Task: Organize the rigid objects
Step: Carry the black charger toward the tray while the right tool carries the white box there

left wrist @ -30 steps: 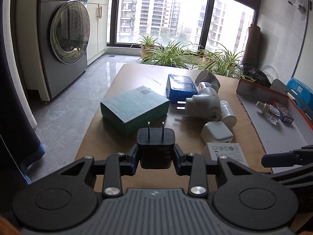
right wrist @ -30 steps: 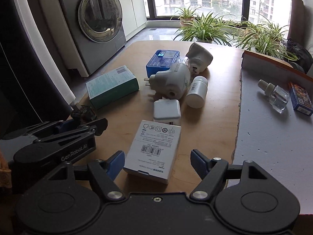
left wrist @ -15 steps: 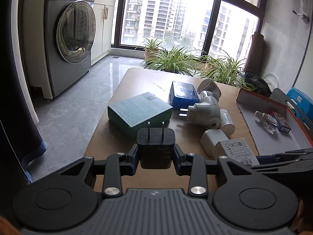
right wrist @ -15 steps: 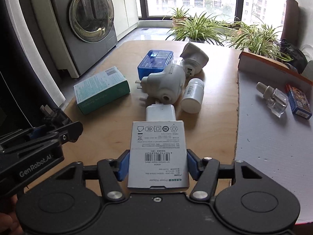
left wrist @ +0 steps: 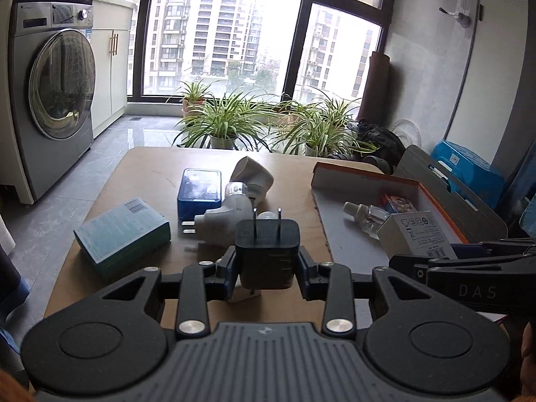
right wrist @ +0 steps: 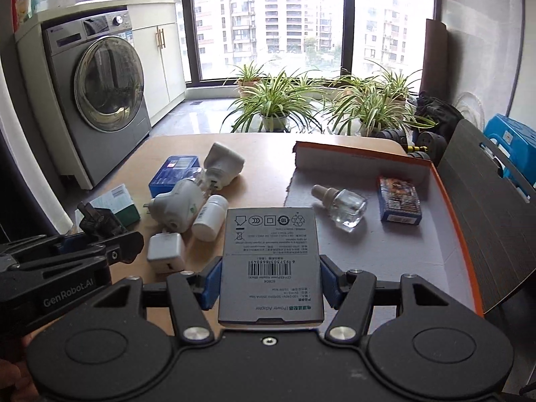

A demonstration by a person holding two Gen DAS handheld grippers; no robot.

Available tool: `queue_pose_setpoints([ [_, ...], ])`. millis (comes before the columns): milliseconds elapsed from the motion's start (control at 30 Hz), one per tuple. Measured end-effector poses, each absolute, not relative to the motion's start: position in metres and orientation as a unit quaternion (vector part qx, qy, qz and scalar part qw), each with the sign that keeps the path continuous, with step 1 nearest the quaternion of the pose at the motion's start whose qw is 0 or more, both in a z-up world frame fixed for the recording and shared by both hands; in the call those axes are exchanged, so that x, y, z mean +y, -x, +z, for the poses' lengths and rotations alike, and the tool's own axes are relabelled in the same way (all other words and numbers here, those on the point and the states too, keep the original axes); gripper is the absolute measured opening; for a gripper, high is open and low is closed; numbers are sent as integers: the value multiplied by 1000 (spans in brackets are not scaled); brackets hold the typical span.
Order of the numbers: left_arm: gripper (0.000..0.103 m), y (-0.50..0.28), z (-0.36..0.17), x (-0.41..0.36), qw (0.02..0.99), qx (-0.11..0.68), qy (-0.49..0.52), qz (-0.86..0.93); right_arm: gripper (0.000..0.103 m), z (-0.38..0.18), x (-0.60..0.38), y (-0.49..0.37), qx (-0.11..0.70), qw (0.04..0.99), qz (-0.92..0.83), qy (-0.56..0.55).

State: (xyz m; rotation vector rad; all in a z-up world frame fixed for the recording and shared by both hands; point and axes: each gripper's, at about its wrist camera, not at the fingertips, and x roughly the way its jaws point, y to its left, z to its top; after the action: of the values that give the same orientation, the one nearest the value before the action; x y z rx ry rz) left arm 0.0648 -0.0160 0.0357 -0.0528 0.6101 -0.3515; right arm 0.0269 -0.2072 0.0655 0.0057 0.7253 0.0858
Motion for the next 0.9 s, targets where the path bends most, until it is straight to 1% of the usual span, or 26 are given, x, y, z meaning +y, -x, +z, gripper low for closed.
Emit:
queue_pose_setpoints([
  [300,36,-78,44,-85,924,296,18,-239,71,75,-282,-20,341,939,-19,-45],
  [500,36,-84,47,-124,918,297,10,-262,71,77,-314,-16,333,939,-45,-65],
  [900,36,-85,41,-143,914,312,1,-261,71,66,-340,-15,339,935,-36,-95],
])
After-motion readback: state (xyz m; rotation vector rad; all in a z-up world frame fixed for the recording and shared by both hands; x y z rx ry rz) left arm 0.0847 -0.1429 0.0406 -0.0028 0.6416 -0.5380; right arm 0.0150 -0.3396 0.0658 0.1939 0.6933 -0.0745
